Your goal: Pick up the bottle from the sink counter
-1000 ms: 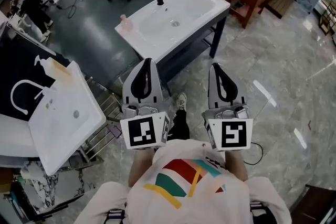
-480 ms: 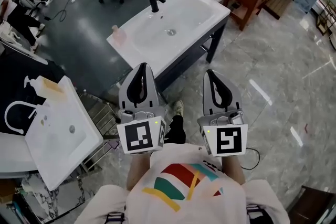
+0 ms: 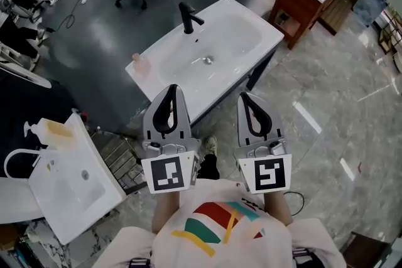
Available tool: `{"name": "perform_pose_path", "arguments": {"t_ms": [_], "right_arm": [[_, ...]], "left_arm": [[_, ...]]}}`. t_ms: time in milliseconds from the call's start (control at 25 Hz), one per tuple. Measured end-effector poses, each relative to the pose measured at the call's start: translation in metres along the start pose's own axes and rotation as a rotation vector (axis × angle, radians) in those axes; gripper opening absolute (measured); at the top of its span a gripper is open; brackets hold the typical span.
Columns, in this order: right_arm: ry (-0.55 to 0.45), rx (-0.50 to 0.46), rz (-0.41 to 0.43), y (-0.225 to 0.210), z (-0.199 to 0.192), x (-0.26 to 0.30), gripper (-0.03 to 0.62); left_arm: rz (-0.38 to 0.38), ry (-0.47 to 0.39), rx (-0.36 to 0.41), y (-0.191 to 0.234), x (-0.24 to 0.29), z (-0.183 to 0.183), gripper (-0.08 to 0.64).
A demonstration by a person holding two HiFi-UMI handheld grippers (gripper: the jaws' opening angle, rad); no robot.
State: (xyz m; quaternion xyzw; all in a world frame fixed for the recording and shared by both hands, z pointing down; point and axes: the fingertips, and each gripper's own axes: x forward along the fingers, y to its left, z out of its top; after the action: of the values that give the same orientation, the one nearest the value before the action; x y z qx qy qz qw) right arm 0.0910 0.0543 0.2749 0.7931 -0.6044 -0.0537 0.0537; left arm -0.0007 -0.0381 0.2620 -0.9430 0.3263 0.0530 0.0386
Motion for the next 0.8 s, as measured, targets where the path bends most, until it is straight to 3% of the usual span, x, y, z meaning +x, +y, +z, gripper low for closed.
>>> {"name": "perform_pose_path", "arguments": {"t_ms": [440, 800], "right_arm": [[0.04, -0.009, 0.031, -0.025, -0.006, 0.139, 0.012], [0.042, 0.013, 0.045, -0.028, -0.019, 0.188, 0.012]], "left_arm": [[0.039, -0.02, -0.04, 0.067, 0.117, -0.014, 0.018], [0.093, 0.001, -0.057, 0.095, 0.152, -0.032, 0.018]]}}
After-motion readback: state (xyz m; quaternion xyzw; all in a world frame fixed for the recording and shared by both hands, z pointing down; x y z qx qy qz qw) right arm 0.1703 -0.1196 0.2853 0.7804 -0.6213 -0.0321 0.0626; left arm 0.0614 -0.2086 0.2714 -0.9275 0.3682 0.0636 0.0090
